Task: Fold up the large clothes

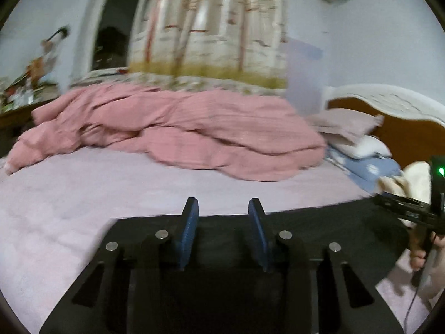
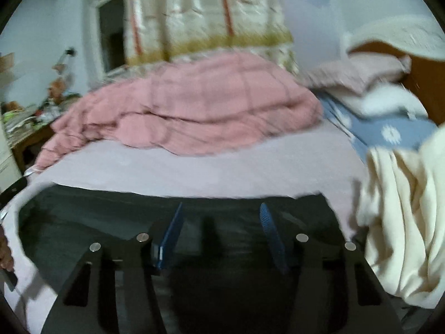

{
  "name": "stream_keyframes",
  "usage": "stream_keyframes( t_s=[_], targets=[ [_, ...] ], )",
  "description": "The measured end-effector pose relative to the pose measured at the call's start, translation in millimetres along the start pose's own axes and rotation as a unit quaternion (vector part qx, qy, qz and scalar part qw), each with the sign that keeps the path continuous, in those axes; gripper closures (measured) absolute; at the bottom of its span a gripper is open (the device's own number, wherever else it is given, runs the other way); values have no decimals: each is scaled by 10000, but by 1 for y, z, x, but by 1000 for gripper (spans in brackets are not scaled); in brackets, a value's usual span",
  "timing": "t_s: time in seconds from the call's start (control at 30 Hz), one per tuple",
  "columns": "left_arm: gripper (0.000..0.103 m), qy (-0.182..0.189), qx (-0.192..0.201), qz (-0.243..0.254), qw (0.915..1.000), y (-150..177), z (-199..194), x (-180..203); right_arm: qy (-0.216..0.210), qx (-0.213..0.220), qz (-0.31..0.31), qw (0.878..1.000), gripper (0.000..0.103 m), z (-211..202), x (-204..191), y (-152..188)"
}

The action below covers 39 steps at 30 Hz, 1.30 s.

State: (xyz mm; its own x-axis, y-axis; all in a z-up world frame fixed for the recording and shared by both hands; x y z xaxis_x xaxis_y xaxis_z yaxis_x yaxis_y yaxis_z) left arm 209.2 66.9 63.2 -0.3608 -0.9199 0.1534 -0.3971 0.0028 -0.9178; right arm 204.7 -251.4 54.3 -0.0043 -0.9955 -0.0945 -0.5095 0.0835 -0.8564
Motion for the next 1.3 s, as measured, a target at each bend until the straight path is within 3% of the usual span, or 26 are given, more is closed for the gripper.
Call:
stream_keyframes(
  t_s=[0.13,0.23,0.4,0.57,0.67,0.73,0.83,1.07,1.3],
  targets=[
    [75,564,-372,-23,9977,18,37,56,-466,-92,159,9987,70,1,-28,12],
    [77,637,-650,255,9955,36,60,87,-384,-319,77,9987,79,18,-37,28],
    [77,496,-561,230,9969,52,71,89,-143,-480,-101,9987,82,41,-35,47],
    [77,273,-464,117,9985,51,74,77,-104,-302,-214,9993,82,41,-36,44],
    [77,243,-267,60,9993,45,68,73,-237,-186,-215,9993,81,36,-41,41],
    [77,157,-170,17,9997,41,63,66,-214,-194,-158,9995,68,36,-42,40],
    [77,-29,-101,-168,9998,37,61,52,-110,-115,-18,9999,63,37,-39,40],
    [77,-262,-690,-300,9968,60,88,35,-36,-370,-287,9989,52,52,-44,47],
    [79,-418,-1043,-495,9924,72,101,26,461,-726,-523,9949,42,69,-42,52]
  ],
)
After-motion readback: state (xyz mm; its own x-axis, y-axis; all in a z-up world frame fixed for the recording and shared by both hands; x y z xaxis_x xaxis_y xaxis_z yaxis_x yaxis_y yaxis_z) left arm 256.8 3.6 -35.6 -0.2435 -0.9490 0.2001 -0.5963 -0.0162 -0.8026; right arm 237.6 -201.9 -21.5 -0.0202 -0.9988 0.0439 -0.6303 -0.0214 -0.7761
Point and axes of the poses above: each gripper's, at about its wrist camera, not at the fingertips, and z roughly the way its jaws point, x to its right, y to its underside, the point moved 3 cm from there along z, roughly the way its jaws point, and after that the axes turned 4 degrees about y, right-handed, at the moved point
